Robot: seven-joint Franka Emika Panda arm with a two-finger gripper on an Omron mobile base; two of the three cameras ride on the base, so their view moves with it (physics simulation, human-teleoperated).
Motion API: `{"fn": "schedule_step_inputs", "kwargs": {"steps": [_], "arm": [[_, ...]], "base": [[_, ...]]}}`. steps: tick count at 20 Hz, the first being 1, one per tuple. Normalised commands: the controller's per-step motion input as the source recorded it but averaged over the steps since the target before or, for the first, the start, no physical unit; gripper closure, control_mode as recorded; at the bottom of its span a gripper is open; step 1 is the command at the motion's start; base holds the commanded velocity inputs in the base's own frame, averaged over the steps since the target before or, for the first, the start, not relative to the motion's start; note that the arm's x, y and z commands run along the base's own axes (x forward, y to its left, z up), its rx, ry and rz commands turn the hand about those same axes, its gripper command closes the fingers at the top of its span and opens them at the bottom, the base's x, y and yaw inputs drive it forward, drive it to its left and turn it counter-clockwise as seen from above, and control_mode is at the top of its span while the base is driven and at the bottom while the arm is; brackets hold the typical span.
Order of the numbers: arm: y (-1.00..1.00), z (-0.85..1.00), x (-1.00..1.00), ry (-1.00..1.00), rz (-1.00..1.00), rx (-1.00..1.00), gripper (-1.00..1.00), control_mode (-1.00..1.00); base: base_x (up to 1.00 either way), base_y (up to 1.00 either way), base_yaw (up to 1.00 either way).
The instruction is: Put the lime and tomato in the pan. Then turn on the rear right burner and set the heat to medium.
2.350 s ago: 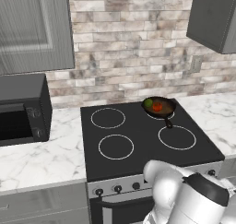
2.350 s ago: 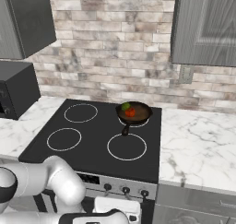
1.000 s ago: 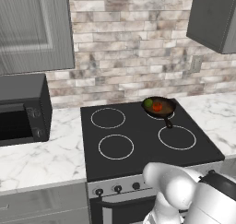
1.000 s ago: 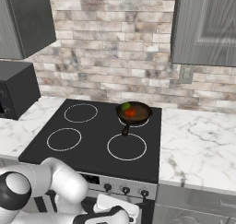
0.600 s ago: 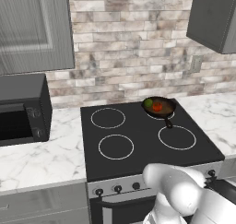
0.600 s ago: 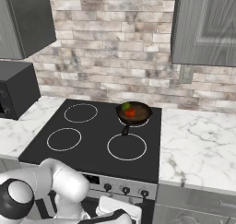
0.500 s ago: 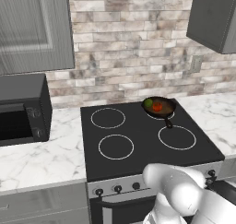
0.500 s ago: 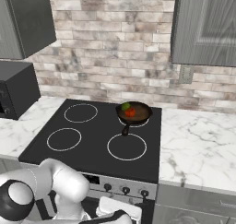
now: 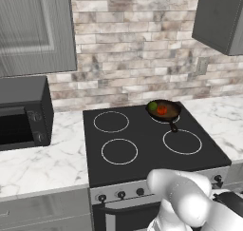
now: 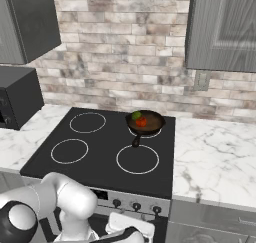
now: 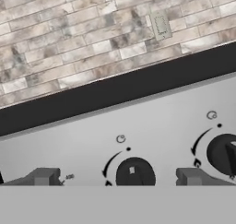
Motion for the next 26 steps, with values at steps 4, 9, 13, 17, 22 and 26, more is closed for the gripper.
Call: {"fn": "schedule_step_inputs", "kwargs": {"steps": [4, 9, 13, 17, 22, 26], "arm": [[-0.03, -0.03, 0.21, 0.0, 0.0, 0.0, -1.0, -1.0], [0.0, -0.02, 0.04, 0.0, 0.0, 0.0, -1.0, -1.0], [0.0, -0.13, 0.0, 0.0, 0.0, 0.0, -1.0, -1.0], [0.0, -0.26, 0.0, 0.0, 0.0, 0.0, -1.0, -1.0], [0.0, -0.02, 0.04, 0.0, 0.0, 0.0, -1.0, -1.0], [-0.09, 0.0, 0.06, 0.0, 0.0, 0.0, -1.0, -1.0]], "base": [[0.0, 0.0, 0.0], [0.0, 0.0, 0.0], [0.0, 0.0, 0.0], [0.0, 0.0, 0.0], [0.0, 0.0, 0.0], [0.0, 0.0, 0.0]]}}
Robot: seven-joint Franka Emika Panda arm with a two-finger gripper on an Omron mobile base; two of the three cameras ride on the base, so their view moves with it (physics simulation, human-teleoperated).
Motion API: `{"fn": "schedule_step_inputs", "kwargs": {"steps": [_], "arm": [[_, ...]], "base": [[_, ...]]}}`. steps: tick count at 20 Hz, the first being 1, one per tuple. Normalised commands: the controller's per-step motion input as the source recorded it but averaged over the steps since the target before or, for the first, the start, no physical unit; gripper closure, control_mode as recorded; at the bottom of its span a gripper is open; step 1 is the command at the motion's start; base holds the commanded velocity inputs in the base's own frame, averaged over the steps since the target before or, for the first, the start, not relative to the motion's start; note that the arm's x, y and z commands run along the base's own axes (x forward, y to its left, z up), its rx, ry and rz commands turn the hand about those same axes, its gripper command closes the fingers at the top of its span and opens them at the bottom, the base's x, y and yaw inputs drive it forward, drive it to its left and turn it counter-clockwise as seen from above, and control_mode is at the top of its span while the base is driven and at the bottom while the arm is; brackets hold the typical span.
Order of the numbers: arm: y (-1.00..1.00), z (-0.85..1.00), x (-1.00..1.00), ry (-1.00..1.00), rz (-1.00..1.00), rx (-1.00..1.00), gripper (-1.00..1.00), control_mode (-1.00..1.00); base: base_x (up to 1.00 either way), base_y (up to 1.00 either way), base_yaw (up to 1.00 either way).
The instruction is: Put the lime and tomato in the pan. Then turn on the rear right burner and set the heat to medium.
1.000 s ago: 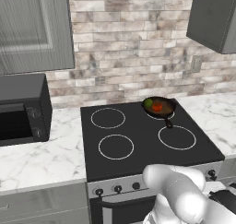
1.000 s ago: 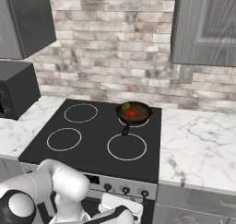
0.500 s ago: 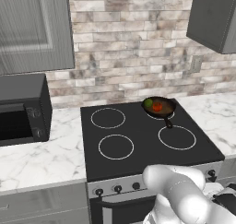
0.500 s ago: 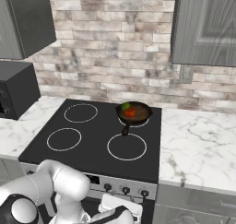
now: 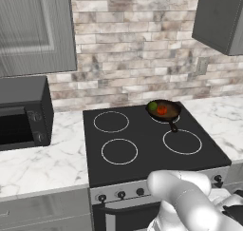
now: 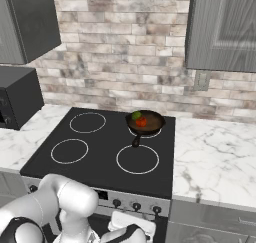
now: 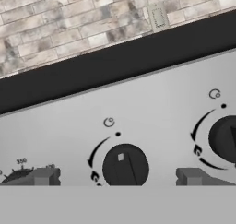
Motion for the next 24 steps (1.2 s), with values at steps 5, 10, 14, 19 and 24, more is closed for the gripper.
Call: {"fn": "schedule_step_inputs", "kwargs": {"steps": [5, 10, 14, 19, 24], "arm": [[-0.09, 0.0, 0.03, 0.0, 0.0, 0.0, -1.0, -1.0], [0.0, 0.0, 0.01, 0.0, 0.0, 0.0, -1.0, -1.0], [0.0, 0.0, 0.01, 0.0, 0.0, 0.0, -1.0, -1.0], [0.0, 0.0, 0.19, 0.0, 0.0, 0.0, -1.0, -1.0], [0.0, 0.0, 0.18, 0.0, 0.0, 0.0, -1.0, -1.0]], "base": [[0.0, 0.0, 0.0], [0.0, 0.0, 0.0], [0.0, 0.0, 0.0], [0.0, 0.0, 0.0], [0.0, 0.0, 0.0]]}}
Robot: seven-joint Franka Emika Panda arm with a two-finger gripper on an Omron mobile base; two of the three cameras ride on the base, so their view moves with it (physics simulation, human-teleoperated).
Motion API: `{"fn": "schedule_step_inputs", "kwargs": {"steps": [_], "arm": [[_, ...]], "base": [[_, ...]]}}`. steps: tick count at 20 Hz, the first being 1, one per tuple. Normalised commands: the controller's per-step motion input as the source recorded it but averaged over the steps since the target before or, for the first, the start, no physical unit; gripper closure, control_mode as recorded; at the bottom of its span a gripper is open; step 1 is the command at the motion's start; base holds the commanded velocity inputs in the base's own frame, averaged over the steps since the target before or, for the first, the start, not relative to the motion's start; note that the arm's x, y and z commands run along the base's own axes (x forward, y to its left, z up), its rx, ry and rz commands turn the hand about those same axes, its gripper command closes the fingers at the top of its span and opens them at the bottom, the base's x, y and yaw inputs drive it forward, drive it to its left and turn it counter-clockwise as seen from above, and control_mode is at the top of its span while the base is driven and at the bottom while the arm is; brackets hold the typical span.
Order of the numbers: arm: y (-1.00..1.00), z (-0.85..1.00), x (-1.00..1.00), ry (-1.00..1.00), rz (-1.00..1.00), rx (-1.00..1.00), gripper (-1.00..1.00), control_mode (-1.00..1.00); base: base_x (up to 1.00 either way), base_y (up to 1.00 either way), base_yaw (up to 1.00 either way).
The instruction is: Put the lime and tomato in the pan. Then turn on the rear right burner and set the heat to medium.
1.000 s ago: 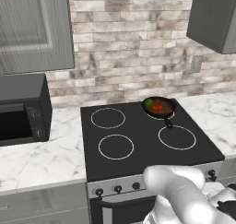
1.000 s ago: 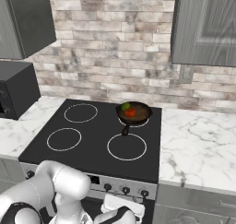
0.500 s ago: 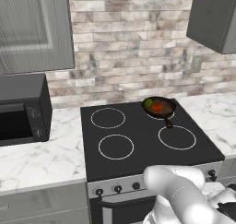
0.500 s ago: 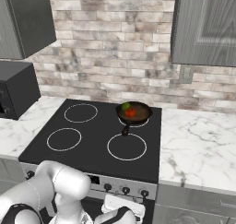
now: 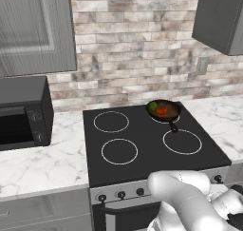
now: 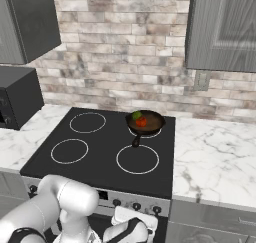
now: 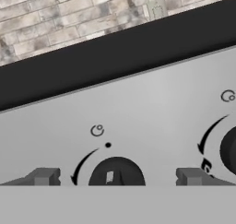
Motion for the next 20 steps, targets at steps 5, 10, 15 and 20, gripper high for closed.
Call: {"fn": "schedule_step_inputs", "kwargs": {"steps": [5, 10, 15, 20], "arm": [[0.0, 0.0, 0.02, 0.0, 0.0, 0.0, -1.0, -1.0], [0.0, 0.0, 0.0, 0.0, 0.0, 0.0, -1.0, -1.0], [0.0, 0.0, 0.0, 0.0, 0.0, 0.0, -1.0, -1.0], [0.0, 0.0, 0.0, 0.0, 0.0, 0.0, 1.0, -1.0]], "base": [[0.0, 0.0, 0.0], [0.0, 0.0, 0.0], [0.0, 0.0, 0.0], [0.0, 0.0, 0.0]]}}
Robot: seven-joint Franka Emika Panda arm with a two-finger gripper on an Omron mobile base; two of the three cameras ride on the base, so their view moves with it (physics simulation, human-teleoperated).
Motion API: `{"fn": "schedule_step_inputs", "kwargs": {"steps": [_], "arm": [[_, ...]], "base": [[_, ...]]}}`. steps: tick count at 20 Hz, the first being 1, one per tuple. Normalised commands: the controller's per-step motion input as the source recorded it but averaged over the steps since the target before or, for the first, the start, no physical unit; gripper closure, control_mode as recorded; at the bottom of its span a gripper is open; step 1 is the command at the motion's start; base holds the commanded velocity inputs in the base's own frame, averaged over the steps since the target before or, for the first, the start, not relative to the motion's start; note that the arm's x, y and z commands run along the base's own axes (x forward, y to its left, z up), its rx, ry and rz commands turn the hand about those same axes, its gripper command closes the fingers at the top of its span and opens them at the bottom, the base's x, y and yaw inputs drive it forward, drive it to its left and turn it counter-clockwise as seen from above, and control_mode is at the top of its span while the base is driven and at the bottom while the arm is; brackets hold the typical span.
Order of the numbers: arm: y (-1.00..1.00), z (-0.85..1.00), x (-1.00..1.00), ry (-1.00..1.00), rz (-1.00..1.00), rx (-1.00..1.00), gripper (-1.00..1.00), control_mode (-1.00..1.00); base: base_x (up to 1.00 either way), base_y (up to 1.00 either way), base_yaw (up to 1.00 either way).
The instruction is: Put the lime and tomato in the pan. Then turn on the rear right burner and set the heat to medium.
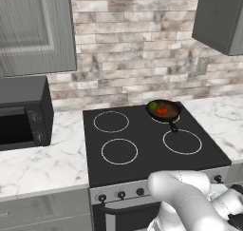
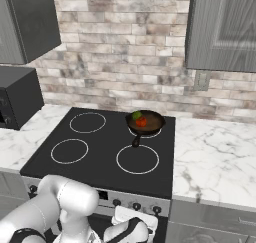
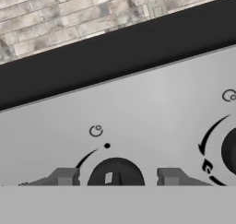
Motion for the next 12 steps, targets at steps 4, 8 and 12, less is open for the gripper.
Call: {"fn": "schedule_step_inputs", "kwargs": {"steps": [4, 8, 12], "arm": [[0.0, 0.0, 0.0, 0.0, 0.0, 0.0, 1.0, -1.0], [0.0, 0.0, 0.0, 0.0, 0.0, 0.0, 1.0, -1.0], [-0.03, -0.05, 0.0, -0.07, 0.01, -0.01, 1.0, -1.0]], "base": [[0.0, 0.0, 0.0], [0.0, 0.0, 0.0], [0.0, 0.0, 0.0]]}}
